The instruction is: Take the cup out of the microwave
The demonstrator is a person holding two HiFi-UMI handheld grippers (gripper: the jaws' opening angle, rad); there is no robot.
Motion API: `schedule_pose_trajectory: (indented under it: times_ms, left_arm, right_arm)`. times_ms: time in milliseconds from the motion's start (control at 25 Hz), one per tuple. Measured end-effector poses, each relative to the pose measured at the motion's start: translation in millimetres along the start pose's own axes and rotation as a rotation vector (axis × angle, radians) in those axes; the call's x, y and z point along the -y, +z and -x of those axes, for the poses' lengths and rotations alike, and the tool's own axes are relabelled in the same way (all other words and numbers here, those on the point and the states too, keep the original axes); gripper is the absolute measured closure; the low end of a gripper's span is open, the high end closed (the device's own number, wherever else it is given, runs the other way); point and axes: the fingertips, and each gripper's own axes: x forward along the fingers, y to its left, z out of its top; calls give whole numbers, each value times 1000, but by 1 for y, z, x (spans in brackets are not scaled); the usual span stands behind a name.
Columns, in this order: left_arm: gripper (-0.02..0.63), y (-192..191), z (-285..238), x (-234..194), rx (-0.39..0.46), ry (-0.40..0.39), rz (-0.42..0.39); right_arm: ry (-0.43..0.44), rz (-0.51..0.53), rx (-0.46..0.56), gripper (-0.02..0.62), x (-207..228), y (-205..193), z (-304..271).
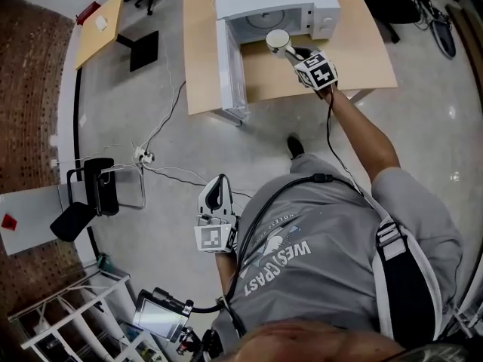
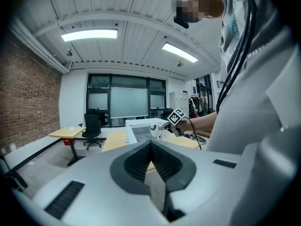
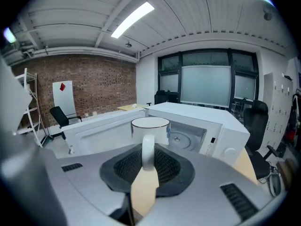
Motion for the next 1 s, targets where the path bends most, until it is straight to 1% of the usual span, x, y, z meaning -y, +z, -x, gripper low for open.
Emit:
schedule_pose_trajectory:
  times_ms: [200, 280, 360, 520, 760, 920, 1000]
  left_arm:
    - [563, -18, 70, 18, 21, -10, -12]
    - [563, -24, 94, 23, 32, -23, -1]
    - [563, -30, 114, 27, 40, -45, 1]
    - [563, -42, 147, 43, 49, -104, -47]
    - [563, -44, 160, 69, 71, -219, -52]
    - [563, -50, 157, 83, 57, -294, -92]
    - [563, -44, 153, 92, 76, -330, -96]
  right_arm:
    - [-2, 0, 82, 522, -54, 12, 87]
    - [-2, 6, 108, 522, -77, 17, 117]
    - [-6, 13, 134, 522, -99, 19, 149]
    - [-19, 6, 186, 522, -134, 15, 214]
    - [-27, -14, 227, 522, -169, 5, 299]
    - [-28, -31, 238, 522, -181, 0, 347]
    - [-33, -36, 244, 522, -183, -2, 368]
